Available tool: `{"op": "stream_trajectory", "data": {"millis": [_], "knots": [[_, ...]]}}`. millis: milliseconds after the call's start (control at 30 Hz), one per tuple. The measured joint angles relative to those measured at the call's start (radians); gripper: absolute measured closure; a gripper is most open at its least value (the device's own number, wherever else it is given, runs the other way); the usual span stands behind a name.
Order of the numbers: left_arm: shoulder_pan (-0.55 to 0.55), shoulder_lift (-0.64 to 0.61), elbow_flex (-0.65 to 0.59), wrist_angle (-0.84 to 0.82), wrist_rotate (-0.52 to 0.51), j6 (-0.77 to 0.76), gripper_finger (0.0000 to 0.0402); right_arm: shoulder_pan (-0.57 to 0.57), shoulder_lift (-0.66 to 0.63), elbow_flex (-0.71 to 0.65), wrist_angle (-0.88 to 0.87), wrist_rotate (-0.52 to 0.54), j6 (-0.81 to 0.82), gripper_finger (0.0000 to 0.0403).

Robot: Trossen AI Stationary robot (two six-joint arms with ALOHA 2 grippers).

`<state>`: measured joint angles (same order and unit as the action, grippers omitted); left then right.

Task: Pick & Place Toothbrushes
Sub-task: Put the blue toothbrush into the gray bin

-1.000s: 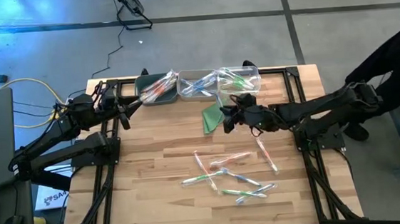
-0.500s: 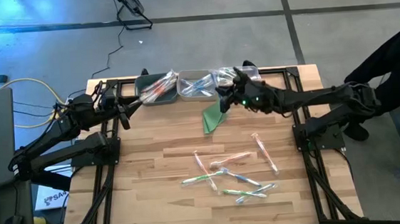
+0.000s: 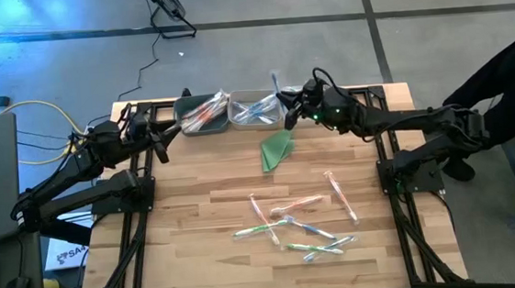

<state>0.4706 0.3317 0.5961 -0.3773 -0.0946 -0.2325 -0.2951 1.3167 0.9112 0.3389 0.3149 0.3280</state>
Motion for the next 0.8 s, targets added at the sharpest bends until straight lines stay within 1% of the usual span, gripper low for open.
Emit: {"op": "stream_trajectory", "data": {"millis": [200, 300, 400, 467, 567, 800], "knots": [[0.000, 0.000, 0.000, 0.000, -0.063, 0.000, 0.0259, -0.002, 0.007, 0.000, 0.069, 0.002, -0.044, 0.0388], [0.000, 0.000, 0.000, 0.000, -0.089, 0.000, 0.0259, -0.002, 0.048, 0.001, 0.162, -0.010, -0.052, 0.0388], [0.000, 0.000, 0.000, 0.000, -0.100, 0.000, 0.0259, -0.001, 0.122, 0.022, 0.222, -0.018, -0.072, 0.0388], [0.000, 0.000, 0.000, 0.000, -0.101, 0.000, 0.0259, -0.003, 0.172, 0.061, 0.203, -0.020, -0.077, 0.0388], [0.000, 0.000, 0.000, 0.000, -0.101, 0.000, 0.0259, -0.010, 0.249, 0.136, 0.166, -0.033, -0.131, 0.0388], [0.000, 0.000, 0.000, -0.003, -0.102, 0.000, 0.0259, -0.055, 0.405, 0.331, -0.010, -0.042, -0.243, 0.0388]]}}
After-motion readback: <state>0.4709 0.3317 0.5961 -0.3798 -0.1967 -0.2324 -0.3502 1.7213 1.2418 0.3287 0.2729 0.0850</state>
